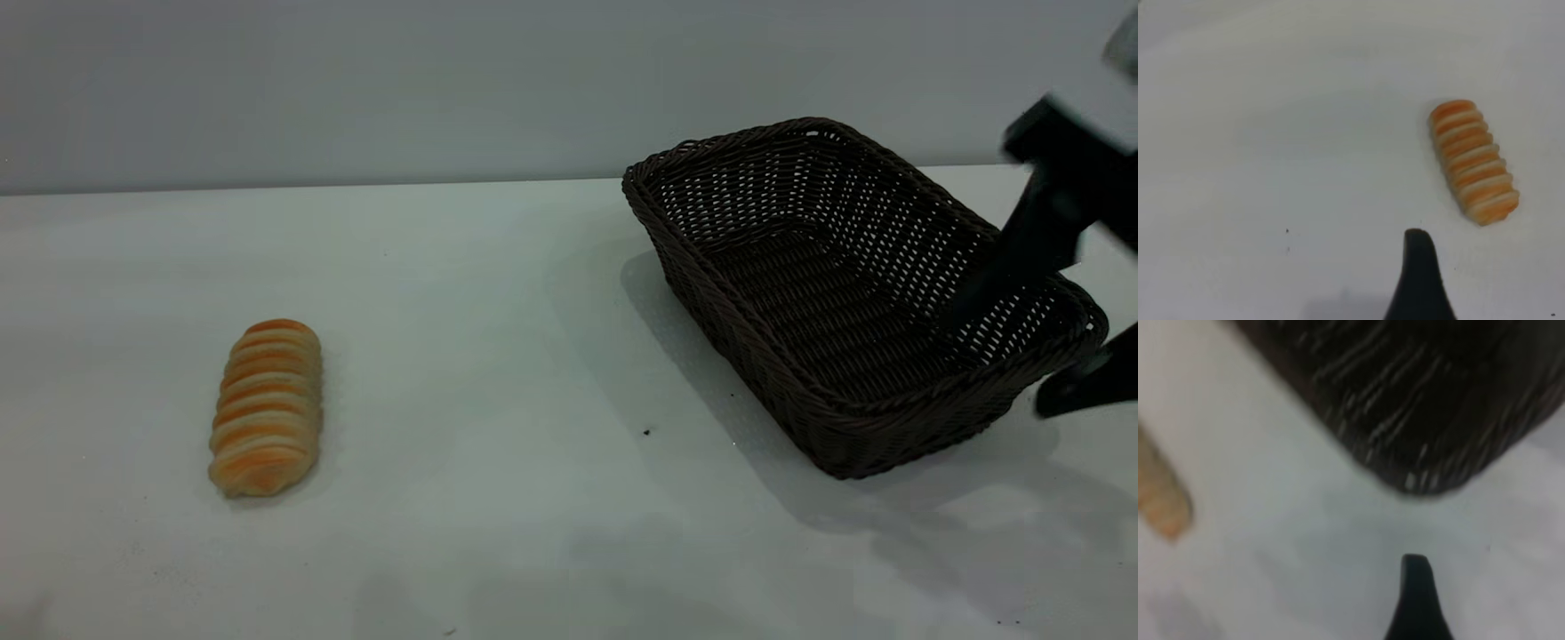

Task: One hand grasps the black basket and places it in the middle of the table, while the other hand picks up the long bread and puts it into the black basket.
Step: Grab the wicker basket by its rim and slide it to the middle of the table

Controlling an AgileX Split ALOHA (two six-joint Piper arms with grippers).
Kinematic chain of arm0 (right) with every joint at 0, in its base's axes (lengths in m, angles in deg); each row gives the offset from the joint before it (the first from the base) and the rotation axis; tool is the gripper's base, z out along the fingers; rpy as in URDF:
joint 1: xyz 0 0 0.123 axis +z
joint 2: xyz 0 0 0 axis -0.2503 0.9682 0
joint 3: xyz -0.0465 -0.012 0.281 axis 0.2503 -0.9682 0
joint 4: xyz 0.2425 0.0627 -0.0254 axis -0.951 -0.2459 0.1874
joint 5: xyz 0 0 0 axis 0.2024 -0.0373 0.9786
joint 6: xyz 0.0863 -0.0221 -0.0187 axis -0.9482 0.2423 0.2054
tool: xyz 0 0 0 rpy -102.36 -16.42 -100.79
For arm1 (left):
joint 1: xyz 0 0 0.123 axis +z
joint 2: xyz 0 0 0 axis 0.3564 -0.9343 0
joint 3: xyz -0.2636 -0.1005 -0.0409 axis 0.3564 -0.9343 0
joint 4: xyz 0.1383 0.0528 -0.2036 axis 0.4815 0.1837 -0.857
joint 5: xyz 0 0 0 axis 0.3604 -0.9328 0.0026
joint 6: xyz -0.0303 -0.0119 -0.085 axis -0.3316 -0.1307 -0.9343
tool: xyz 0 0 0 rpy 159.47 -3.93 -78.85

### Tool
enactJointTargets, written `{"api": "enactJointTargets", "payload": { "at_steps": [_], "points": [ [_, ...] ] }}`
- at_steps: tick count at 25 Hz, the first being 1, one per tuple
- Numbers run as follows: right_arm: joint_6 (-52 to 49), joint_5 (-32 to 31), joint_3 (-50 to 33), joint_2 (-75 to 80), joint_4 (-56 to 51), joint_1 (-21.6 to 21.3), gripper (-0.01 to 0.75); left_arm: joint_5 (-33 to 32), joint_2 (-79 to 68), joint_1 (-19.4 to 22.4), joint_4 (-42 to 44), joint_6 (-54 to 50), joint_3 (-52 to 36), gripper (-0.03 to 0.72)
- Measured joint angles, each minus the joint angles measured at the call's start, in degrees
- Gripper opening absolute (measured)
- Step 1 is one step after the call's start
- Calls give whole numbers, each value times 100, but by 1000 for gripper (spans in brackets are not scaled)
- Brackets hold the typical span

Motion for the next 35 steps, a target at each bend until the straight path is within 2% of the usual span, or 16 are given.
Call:
{"api": "enactJointTargets", "payload": {
  "at_steps": [11, 15, 19, 23, 24, 28, 31, 35],
  "points": [
    [126, 981, 368, 1324, -1345, 0, 586, 90, 0, 0, 0, 15, 0, 591],
    [69, 1363, 495, 1790, -1835, 0, 540, 160, 0, 0, 0, 22, 0, 591],
    [69, 1443, 654, 2111, -2087, 0, 402, 196, 0, 0, 0, 22, 0, 591],
    [44, 1463, 685, 2158, -2268, 0, 141, 201, 0, 0, 0, 22, 0, 591],
    [10, 1463, 692, 2158, -2312, 0, 95, 201, 0, 0, 0, 22, 0, 591],
    [95, 1375, 711, 2158, -2337, -14, 92, 201, 0, 0, 0, 22, 0, 591],
    [586, 1096, 842, 2129, -2108, -108, 92, 201, 0, 0, 0, 22, 0, 591],
    [1095, -180, 1655, 2208, -895, -317, 92, 201, 0, 0, 0, 22, 0, 591]
  ]
}}
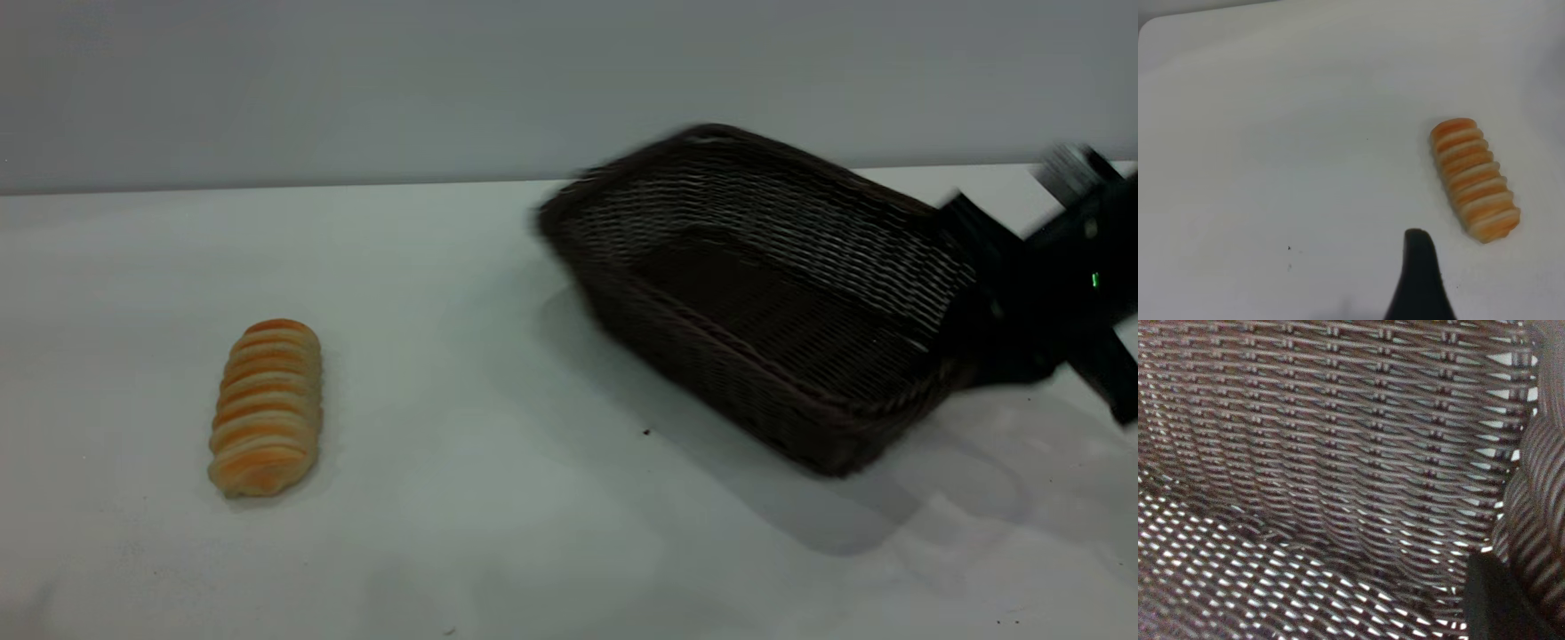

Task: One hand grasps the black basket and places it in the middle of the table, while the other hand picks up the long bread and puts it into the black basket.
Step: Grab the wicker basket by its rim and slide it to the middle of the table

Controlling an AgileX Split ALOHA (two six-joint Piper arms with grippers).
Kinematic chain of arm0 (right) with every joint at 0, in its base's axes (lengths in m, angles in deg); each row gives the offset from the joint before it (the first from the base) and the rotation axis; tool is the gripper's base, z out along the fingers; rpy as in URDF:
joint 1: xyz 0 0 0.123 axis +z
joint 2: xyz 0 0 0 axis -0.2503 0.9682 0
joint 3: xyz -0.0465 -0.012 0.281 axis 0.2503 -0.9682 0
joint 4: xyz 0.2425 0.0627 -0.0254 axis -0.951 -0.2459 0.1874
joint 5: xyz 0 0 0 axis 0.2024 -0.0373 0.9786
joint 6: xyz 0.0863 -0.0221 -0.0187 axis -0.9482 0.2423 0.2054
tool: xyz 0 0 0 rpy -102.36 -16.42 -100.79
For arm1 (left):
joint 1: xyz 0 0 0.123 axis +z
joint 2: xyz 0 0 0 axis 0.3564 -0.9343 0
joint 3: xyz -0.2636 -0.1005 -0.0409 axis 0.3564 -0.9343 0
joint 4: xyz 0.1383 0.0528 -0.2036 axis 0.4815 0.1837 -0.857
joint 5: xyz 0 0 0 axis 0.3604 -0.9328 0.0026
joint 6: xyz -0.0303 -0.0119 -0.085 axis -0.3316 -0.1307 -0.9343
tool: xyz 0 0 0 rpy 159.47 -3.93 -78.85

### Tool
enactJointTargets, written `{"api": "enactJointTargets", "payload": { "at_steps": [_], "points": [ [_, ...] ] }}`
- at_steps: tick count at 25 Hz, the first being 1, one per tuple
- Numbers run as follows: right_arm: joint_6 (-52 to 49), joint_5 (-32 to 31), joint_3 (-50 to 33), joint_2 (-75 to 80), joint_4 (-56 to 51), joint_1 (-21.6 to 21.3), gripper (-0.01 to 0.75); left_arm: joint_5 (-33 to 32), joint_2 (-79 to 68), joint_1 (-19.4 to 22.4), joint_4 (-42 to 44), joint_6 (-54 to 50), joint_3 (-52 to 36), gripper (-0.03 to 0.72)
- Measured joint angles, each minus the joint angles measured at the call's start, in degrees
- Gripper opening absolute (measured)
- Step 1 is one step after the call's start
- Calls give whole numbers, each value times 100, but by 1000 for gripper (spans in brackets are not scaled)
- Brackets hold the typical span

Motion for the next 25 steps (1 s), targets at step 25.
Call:
{"api": "enactJointTargets", "payload": {
  "at_steps": [25],
  "points": [
    [61, -2190, 3855, 1951, 3082, 790, 298, 645, -2166, 0, -416, -10, 0, 591]
  ]
}}
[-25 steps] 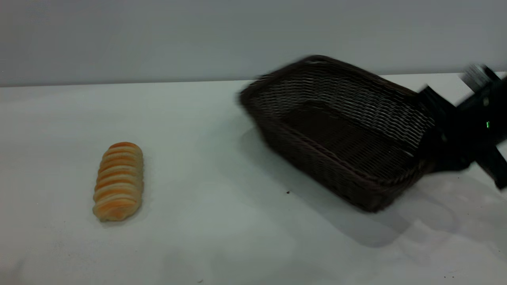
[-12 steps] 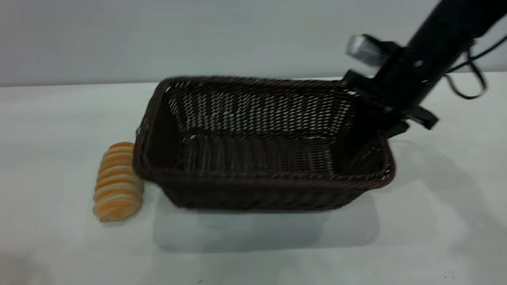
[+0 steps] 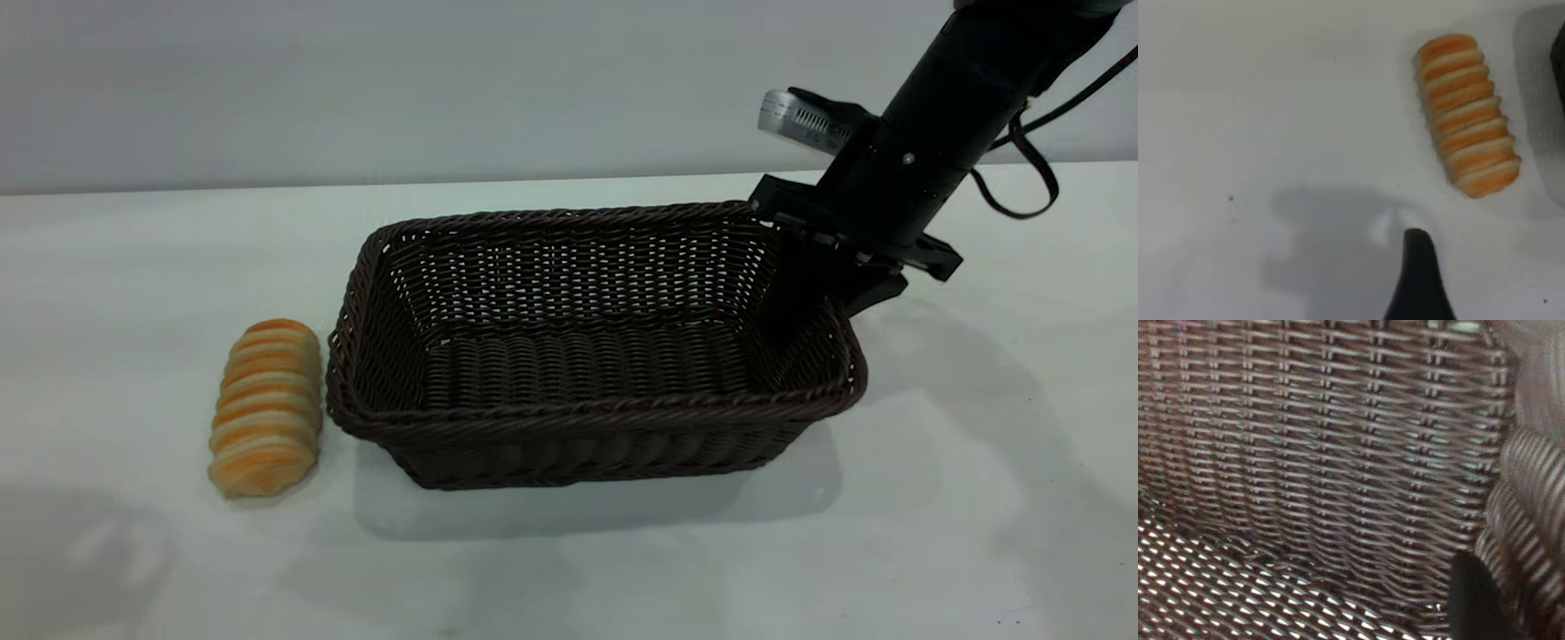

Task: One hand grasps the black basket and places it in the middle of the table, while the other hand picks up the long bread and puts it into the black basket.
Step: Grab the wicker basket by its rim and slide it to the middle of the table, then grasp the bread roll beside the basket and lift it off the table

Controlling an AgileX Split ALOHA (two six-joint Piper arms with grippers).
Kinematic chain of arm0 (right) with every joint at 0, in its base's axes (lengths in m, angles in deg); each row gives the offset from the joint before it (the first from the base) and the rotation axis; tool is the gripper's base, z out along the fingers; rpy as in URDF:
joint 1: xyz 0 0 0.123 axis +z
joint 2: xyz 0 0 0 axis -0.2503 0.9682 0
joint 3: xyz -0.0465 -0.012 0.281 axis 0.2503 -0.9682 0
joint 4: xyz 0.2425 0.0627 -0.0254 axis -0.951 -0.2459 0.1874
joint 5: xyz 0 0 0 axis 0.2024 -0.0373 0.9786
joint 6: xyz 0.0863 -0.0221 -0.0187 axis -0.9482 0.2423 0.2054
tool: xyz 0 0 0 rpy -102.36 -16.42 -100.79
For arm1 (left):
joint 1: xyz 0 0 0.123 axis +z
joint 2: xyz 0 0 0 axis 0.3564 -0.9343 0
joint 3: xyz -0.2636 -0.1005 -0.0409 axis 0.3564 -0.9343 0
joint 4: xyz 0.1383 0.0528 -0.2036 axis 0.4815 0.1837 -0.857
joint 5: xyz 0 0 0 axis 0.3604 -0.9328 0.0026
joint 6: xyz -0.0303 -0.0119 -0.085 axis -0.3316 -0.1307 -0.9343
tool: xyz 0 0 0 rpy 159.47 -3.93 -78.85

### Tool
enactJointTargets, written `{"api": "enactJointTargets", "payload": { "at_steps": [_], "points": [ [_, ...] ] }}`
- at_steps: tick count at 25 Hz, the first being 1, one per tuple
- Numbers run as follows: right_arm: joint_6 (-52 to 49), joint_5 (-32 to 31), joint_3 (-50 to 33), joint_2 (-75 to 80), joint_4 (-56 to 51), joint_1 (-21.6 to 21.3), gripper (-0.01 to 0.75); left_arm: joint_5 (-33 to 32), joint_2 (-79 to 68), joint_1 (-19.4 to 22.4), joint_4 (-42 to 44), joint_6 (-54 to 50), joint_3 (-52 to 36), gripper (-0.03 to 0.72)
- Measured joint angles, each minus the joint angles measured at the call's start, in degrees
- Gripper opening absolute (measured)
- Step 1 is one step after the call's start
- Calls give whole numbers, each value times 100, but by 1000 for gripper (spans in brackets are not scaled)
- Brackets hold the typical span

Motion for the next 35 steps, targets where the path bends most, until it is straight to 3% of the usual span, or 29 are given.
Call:
{"api": "enactJointTargets", "payload": {
  "at_steps": [4, 7, 13, 18, 26, 28, 30, 34, 35],
  "points": [
    [13, -195, 0, -308, 328, -32, 414, 461, -810, 0, -175, -7, 2, 591],
    [10, -542, 0, -848, 529, -193, 446, 848, -1505, 0, -355, -7, 17, 591],
    [50, -1594, 0, -2188, 645, -461, 440, 1777, -2807, -87, -666, -12, 50, 591],
    [119, -1775, 0, -3299, 619, -456, 399, 2315, -3832, -435, -766, -14, 227, 591],
    [-81, -1862, -144, -4827, 625, -456, 391, 2497, -5034, -846, -899, -38, 1041, 586],
    [-169, -1881, -394, -5223, 644, -456, 391, 2497, -5198, -866, -904, -38, 1145, 543],
    [-236, -1892, -731, -5620, 713, -456, 391, 2497, -5268, -866, -916, -44, 1189, 447],
    [-279, -1913, -1772, -6563, 1032, -456, 391, 2497, -5286, -866, -918, -48, 1192, 141],
    [-286, -1913, -2102, -6814, 1165, -456, 391, 2497, -5286, -866, -918, -42, 1192, 106]
  ]
}}
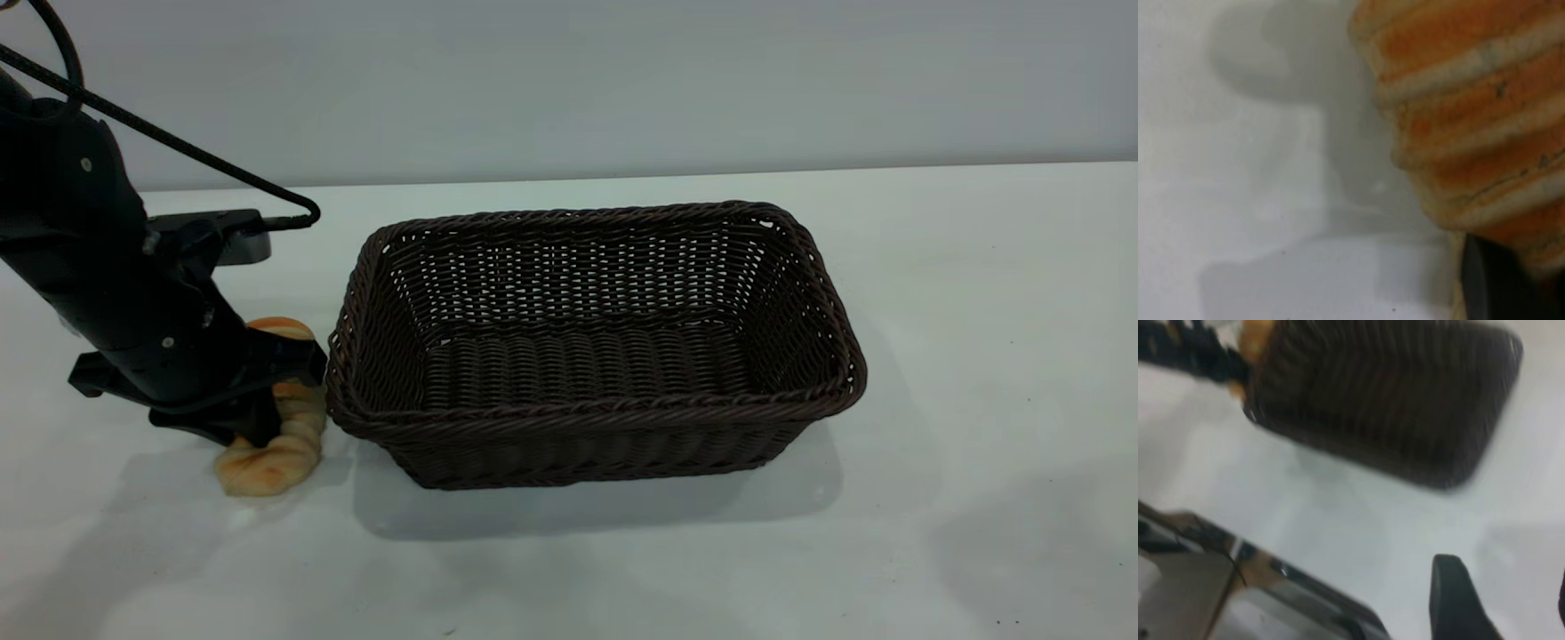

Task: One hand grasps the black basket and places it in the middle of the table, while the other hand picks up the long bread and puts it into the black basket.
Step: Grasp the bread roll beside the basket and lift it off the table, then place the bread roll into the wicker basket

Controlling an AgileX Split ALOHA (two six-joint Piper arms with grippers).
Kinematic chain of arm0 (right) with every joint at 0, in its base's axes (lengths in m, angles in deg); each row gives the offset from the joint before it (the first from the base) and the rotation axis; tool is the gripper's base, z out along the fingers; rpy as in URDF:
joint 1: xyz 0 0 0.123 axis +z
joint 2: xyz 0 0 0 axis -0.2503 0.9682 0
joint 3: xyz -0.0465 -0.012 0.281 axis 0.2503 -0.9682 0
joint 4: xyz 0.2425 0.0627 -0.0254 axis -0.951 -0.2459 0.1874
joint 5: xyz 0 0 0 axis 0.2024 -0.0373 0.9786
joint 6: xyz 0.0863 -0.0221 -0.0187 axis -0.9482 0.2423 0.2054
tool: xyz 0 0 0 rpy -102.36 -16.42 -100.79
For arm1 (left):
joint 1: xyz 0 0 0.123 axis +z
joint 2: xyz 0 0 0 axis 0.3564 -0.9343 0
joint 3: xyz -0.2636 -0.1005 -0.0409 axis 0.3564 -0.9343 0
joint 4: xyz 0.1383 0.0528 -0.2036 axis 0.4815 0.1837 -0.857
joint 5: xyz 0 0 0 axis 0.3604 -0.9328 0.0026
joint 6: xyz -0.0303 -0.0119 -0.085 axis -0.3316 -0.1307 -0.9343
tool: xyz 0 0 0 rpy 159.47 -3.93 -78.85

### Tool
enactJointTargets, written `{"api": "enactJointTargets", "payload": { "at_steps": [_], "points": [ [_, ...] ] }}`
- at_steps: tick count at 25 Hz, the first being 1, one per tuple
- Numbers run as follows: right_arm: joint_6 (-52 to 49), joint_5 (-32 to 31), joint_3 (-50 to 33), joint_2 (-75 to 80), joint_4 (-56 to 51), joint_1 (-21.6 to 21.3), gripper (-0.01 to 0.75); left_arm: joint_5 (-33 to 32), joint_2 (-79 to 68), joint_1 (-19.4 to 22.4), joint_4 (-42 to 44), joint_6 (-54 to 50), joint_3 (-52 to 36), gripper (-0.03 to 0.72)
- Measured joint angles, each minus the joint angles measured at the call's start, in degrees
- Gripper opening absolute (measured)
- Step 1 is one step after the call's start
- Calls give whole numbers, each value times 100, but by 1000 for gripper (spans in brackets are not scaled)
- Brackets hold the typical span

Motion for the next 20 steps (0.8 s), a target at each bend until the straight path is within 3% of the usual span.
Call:
{"api": "enactJointTargets", "payload": {
  "at_steps": [6, 11, 15, 20],
  "points": [
    [-21, -12, -1915, -1477, 826, 0, 390, -531, 483, 239, 266, 109, -7, 95],
    [-223, -12, -3069, -2822, 1318, 0, 390, -993, 1775, 345, 345, 668, -7, 94],
    [-324, 27, -3715, -3856, 1357, 0, 390, -1056, 2621, -209, 350, 1321, -2, 93],
    [-359, 335, -4291, -4951, 1447, 0, 390, -1047, 2683, -1332, 350, 1604, 166, 91]
  ]
}}
